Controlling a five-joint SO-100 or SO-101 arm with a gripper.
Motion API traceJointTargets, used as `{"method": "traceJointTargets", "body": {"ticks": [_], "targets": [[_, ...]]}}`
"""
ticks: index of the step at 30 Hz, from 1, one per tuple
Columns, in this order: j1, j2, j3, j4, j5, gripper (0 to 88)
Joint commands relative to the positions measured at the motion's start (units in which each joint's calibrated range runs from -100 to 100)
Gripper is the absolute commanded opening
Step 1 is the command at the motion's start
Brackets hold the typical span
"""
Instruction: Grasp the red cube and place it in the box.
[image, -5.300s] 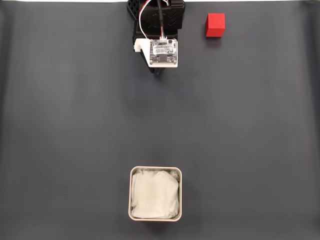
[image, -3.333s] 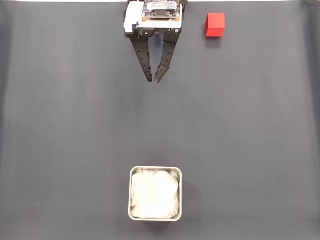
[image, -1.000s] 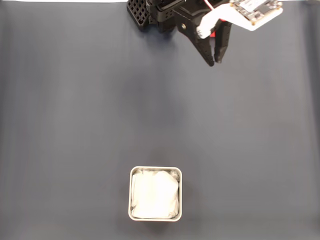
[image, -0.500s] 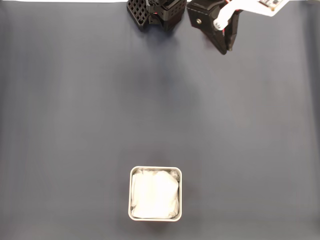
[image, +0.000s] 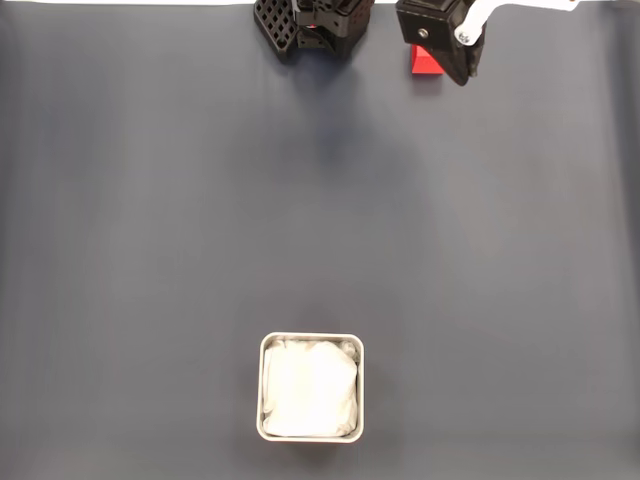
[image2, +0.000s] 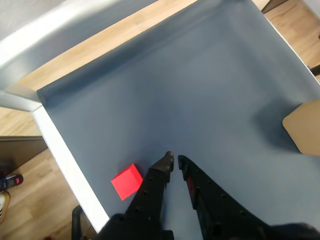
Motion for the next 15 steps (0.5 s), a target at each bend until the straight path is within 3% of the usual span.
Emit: {"method": "traceJointTargets", "body": {"ticks": [1, 15], "targets": [[-1.99, -1.99, 0.98, 0.05, -0.05, 0.0], [-8.1, -3.99, 7.55, -0.28, 0.68, 0.2]]}}
